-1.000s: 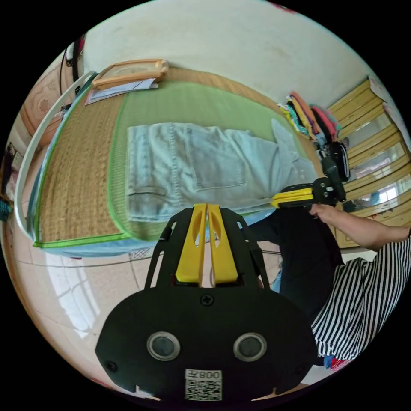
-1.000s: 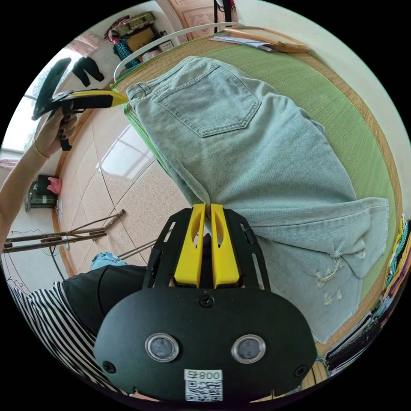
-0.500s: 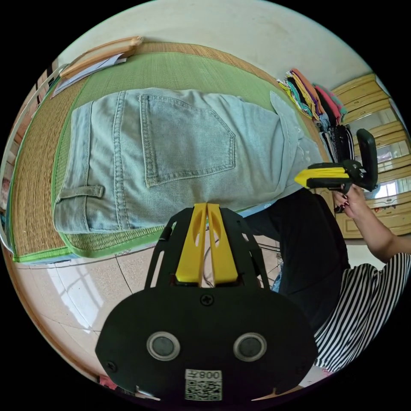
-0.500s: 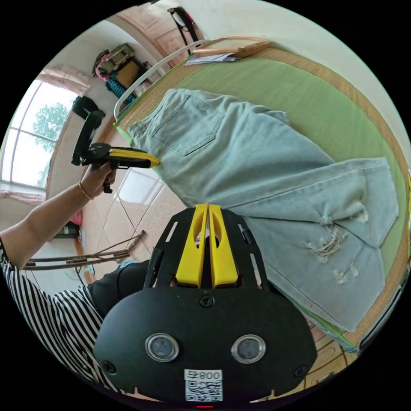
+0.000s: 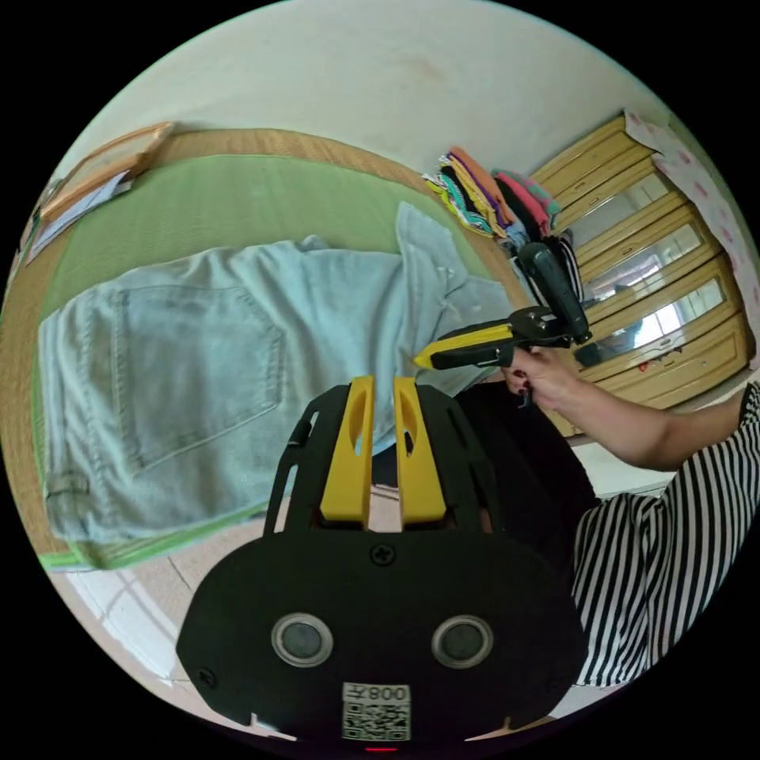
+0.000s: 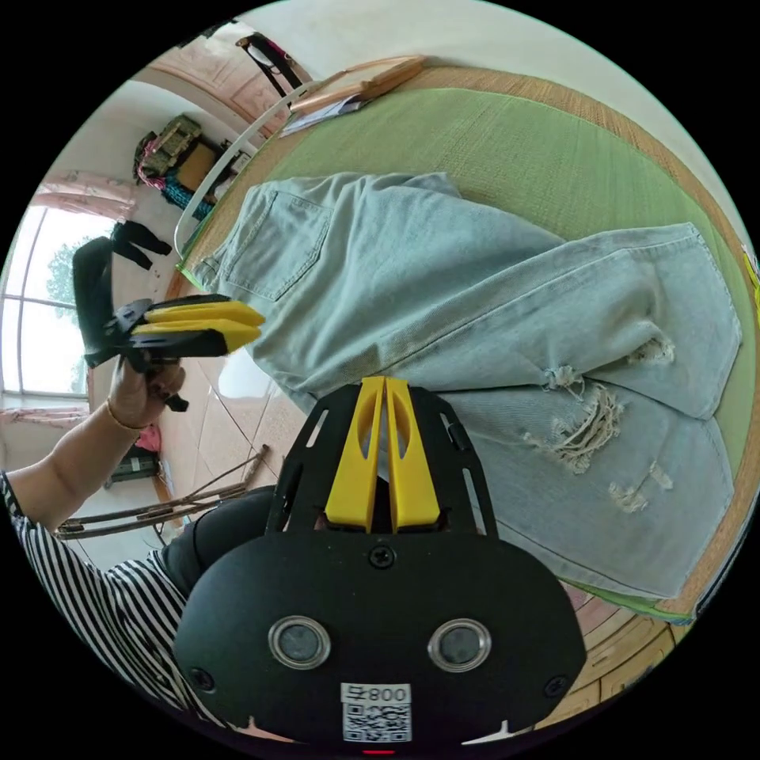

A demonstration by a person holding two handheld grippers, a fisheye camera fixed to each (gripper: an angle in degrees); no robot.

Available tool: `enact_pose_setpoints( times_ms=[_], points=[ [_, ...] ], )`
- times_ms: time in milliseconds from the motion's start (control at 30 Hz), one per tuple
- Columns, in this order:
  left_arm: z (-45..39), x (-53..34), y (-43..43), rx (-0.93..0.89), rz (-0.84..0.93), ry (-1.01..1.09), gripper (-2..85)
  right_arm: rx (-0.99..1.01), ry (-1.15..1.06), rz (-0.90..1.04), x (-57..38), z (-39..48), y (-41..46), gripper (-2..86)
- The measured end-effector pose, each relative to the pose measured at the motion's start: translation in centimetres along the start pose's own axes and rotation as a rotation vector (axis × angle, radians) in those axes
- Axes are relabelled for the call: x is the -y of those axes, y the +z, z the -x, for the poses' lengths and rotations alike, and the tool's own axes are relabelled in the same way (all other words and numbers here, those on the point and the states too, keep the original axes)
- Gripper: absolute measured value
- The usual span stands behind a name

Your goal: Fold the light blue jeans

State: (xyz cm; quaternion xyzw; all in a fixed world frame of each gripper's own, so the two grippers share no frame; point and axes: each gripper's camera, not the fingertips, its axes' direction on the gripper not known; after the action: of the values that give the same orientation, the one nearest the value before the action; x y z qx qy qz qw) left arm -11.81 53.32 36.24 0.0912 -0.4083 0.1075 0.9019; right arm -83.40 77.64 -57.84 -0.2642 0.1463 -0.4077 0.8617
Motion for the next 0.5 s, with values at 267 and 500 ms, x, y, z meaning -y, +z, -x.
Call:
enact_pose_setpoints(
  times_ms=[267,500],
  points=[
    [-3.8,11.0,3.5,-0.039,0.142,0.068,7.1,-0.068,0.196,-0.197,3.6,-9.8,-3.1,6.2],
    [-6.3,15.5,2.1,0.035,0.192,0.082,7.7,-0.18,0.283,-0.162,10.9,-14.6,0.6,8.3]
  ],
)
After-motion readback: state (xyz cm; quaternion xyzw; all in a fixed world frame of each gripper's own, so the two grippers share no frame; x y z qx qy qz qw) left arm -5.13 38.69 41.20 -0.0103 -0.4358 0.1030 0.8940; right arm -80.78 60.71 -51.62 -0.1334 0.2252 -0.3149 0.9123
